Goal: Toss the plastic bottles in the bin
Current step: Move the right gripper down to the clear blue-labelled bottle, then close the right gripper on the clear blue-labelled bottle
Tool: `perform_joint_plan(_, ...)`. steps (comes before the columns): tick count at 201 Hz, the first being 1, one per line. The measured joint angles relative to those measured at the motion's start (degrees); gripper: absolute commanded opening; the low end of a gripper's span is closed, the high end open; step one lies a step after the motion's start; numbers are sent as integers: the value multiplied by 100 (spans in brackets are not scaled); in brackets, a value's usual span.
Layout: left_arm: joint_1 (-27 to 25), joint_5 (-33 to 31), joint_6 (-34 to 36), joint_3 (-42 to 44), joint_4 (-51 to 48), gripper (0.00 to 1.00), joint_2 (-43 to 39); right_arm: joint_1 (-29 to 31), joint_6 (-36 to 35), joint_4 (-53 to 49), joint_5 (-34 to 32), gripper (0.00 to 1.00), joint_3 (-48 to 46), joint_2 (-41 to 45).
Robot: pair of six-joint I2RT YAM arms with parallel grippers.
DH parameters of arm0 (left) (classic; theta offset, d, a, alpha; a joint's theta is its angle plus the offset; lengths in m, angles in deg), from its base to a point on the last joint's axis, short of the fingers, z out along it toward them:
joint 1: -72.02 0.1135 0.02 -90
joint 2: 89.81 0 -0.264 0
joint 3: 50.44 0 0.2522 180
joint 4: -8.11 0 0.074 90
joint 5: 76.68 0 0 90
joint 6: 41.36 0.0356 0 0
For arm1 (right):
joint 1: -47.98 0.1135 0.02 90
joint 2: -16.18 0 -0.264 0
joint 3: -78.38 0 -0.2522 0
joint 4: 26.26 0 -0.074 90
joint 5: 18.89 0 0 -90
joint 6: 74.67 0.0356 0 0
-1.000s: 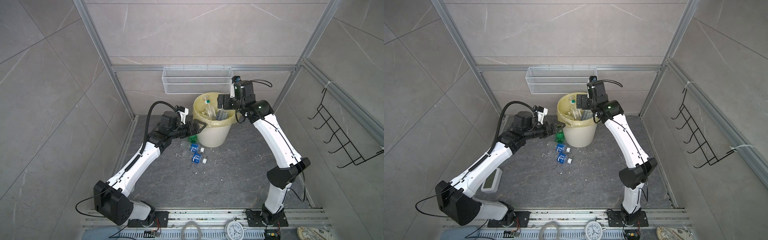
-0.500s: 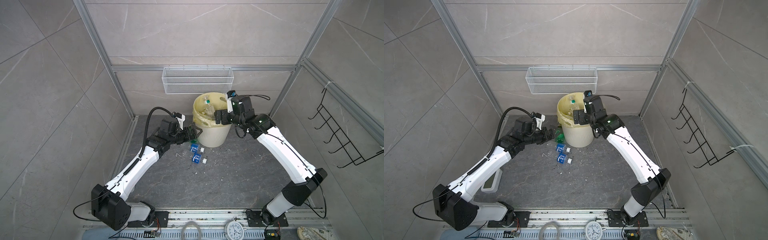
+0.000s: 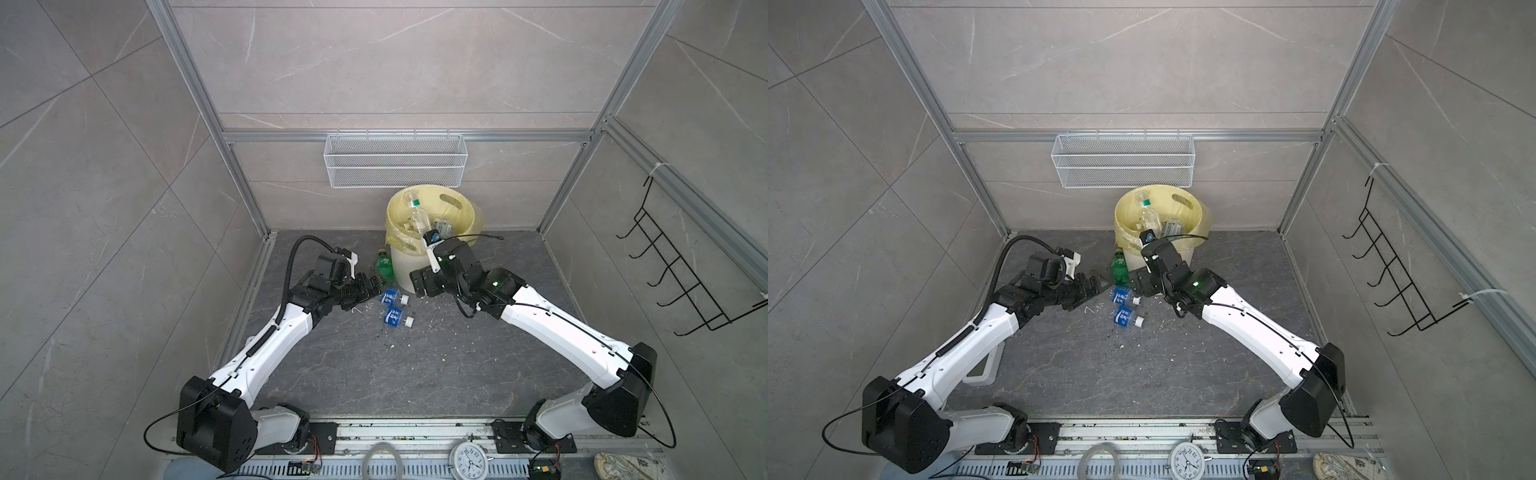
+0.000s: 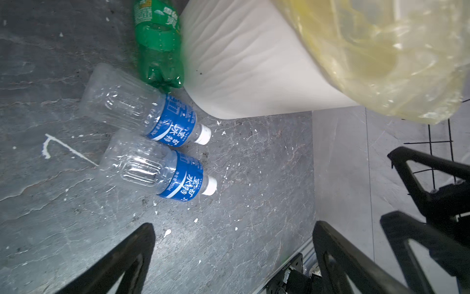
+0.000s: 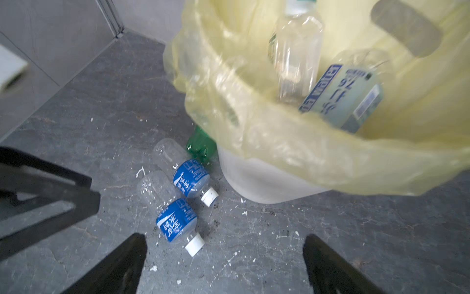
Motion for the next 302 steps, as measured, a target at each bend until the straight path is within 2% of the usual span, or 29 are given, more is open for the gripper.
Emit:
perform_joint_plan(56, 452, 203, -271, 601, 90, 100, -177, 219, 343, 684, 411, 99, -1156, 0)
perform_joint_plan(92, 684, 387, -575, 1040, 286, 100, -188, 227, 448, 1163, 581, 99, -1429, -415)
perform_joint_plan(161, 1036, 796, -907, 1309, 688, 100, -175, 234, 267, 1779, 896, 99, -1228, -1718)
perform_joint_plan(220, 1333, 933, -931, 1554, 780, 100, -197, 404, 15, 1878, 1071, 99, -804, -2391)
perform_joint_plan(302, 1652, 1097, -933, 1753, 782, 100, -428, 557, -267, 1840, 1071, 85, -529, -2933)
